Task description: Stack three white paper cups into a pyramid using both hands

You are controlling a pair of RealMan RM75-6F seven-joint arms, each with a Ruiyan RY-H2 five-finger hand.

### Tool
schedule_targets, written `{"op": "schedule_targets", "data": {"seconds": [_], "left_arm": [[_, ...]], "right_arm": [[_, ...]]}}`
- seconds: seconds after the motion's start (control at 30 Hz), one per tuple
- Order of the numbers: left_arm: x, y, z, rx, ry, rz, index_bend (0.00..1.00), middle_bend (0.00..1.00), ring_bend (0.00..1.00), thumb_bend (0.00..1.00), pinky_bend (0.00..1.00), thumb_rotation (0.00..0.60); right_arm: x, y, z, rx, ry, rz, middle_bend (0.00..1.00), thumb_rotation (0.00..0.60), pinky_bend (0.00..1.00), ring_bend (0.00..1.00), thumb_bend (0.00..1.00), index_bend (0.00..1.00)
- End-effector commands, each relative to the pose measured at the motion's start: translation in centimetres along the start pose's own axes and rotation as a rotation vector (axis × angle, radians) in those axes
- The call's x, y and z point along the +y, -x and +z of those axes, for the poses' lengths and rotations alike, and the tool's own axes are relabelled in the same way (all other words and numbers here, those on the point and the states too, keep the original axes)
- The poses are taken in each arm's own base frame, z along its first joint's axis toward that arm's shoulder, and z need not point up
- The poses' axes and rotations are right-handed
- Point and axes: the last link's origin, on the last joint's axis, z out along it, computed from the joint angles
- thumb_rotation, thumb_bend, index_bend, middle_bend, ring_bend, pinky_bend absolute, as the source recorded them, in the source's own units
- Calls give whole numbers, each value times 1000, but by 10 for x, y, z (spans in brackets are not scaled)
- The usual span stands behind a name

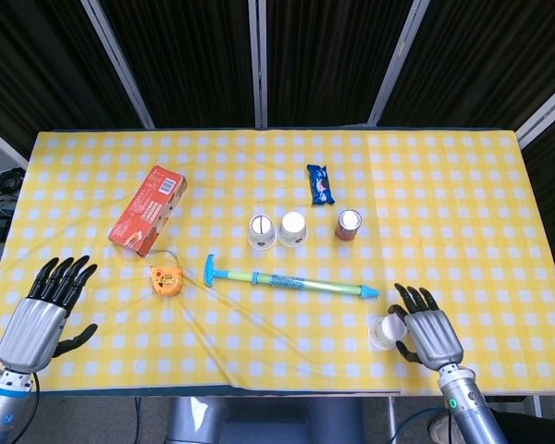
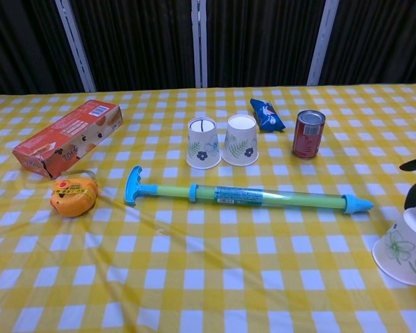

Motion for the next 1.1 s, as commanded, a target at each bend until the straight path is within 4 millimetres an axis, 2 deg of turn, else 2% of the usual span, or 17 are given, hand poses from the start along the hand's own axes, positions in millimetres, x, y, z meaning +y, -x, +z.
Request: {"op": "schedule_targets", "data": {"seconds": [0.03,0.17,0.33,0.47,0.6,0.77,1.0,1.1], "left_arm": [[0,0,0,-1,0,-1,0,0,0,217,0,600],[1,0,0,-2,5,-3,0,0,0,217,0,600],[0,0,0,0,2,-4,0,0,0,217,0,600],[-2,0,0,1,-4,-7,0,0,0,217,0,600],[-4,0,3,-1,-18,-5,0,0,0,217,0,600],[-9,0,6,-7,-36,-18,0,0,0,217,0,600],[-16,2,12,-12,-63,-15,0,0,0,217,0,600],[-20,3,16,-24,-75,-29,0,0,0,218,0,600]], "right_arm": [[1,2,1,-2,4,-1,18,600,0,0,283,394],[0,1,2,23,3,-11,70,600,4,0,316,476],[-9,-8,0,72,-29,10,85,600,25,0,317,480],[-18,-32,7,138,-64,21,88,600,31,0,316,481],[-29,-64,17,208,-94,29,88,600,31,0,316,481],[-47,-102,36,291,-138,65,101,600,50,0,316,486],[-73,-124,67,303,-182,70,132,600,96,0,316,501],[-96,-134,96,303,-206,39,134,600,103,0,316,501]]}}
